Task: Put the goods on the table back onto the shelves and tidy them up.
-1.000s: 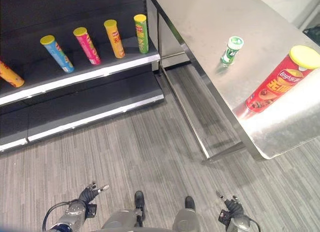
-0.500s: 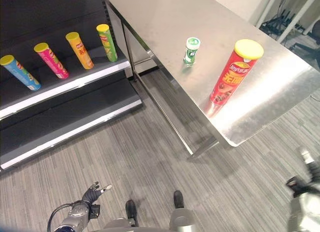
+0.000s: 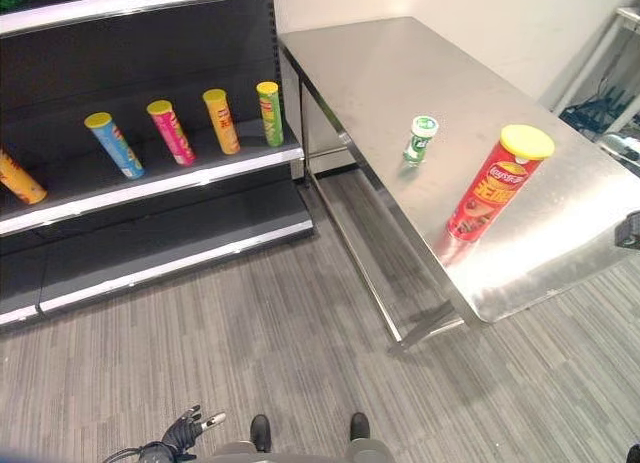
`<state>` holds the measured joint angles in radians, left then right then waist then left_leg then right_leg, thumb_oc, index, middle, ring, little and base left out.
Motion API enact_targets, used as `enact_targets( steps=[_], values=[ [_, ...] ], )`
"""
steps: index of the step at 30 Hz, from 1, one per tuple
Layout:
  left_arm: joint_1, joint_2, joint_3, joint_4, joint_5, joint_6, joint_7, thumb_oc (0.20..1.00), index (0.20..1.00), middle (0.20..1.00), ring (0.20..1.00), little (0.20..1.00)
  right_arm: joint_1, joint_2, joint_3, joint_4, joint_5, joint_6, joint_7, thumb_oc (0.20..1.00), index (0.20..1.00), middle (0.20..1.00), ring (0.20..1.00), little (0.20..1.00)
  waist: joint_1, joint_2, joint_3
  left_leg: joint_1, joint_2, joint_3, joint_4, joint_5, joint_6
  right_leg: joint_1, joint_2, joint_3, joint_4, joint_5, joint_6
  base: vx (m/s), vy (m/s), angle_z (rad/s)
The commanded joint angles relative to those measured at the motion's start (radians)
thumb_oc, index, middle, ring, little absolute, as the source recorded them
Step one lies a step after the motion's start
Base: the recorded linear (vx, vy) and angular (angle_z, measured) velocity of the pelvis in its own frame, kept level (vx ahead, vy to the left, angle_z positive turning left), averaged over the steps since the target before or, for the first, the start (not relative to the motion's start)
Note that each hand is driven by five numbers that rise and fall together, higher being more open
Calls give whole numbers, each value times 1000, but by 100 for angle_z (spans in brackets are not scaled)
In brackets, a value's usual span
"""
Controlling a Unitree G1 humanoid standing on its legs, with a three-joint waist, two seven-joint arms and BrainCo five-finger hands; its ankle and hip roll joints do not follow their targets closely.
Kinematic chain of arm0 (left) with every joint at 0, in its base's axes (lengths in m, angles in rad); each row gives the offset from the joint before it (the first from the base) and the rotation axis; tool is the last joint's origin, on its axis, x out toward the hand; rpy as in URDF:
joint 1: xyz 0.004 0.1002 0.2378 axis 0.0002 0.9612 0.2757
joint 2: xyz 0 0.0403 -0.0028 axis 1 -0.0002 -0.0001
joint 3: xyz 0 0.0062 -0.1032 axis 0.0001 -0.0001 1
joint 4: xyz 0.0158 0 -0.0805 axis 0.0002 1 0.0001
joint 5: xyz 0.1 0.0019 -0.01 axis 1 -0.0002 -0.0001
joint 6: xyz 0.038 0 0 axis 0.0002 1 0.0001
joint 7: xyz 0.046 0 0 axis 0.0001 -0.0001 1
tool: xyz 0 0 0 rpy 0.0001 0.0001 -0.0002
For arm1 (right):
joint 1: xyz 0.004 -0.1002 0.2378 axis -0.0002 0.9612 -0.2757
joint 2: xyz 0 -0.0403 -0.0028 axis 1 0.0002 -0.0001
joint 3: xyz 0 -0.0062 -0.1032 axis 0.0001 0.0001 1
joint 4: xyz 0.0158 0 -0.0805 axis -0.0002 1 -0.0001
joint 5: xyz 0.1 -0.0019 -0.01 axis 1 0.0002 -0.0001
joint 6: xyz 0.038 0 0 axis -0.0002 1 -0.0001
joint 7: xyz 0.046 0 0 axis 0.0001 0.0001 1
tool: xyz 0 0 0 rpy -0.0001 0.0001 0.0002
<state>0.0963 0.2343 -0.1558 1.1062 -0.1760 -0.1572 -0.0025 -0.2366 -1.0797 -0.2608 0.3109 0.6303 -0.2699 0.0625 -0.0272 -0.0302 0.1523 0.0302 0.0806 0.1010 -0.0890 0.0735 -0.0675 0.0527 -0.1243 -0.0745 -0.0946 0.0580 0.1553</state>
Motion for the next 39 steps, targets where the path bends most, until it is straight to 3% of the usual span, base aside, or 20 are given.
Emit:
enact_targets(
  steps=[1, 10, 16, 24, 39],
  values=[
    [-52, 46, -16, 7, -13, -38, -10, 1000, 1000, 1000, 1000, 1000, -149, -165, 120, 72, -57, 12, 40, 1000, 1000, 1000, 1000, 1000, 31, -44, -18, 37, 21, -29, 62, -144, -67, 15, -20, -34, 39, -97, 60, -6, -7, 6],
    [-49, 32, -32, 19, -35, -50, 2, 1000, 1000, 1000, 1000, 1000, -274, -330, 360, 87, -213, 36, 61, 1000, 1000, 1000, 1000, 1000, 29, -55, -16, 25, 20, -35, 64, -136, -71, 9, -31, -45, 48, -89, 63, -4, 1, 4],
    [-51, 28, -43, 14, -39, -52, -2, 1000, 1000, 1000, 1000, 1000, -306, -363, 454, 79, -265, 42, 82, 1000, 1000, 1000, 1000, 1000, 30, -63, -19, 19, 21, -38, 63, -134, -72, 5, -34, -47, 49, -86, 64, 0, 0, 0],
    [-57, 24, -57, 11, -51, -50, -3, 1000, 1000, 1000, 1000, 1000, -349, -349, 552, 105, -326, 57, 72, 1000, 1000, 1000, 1000, 1000, 36, -71, -15, 10, 23, -41, 58, -130, -73, -3, -34, -50, 47, -85, 67, 0, 0, 0],
    [-47, 33, -56, 18, -53, -48, 2, 1000, 1000, 1000, 1000, 1000, -384, -333, 608, 163, -348, 76, 70, 1000, 1000, 1000, 1000, 1000, 45, -78, -11, 6, 21, -47, 54, -128, -74, -2, -35, -54, 47, -88, 67, 2, 1, 3]
  ],
)
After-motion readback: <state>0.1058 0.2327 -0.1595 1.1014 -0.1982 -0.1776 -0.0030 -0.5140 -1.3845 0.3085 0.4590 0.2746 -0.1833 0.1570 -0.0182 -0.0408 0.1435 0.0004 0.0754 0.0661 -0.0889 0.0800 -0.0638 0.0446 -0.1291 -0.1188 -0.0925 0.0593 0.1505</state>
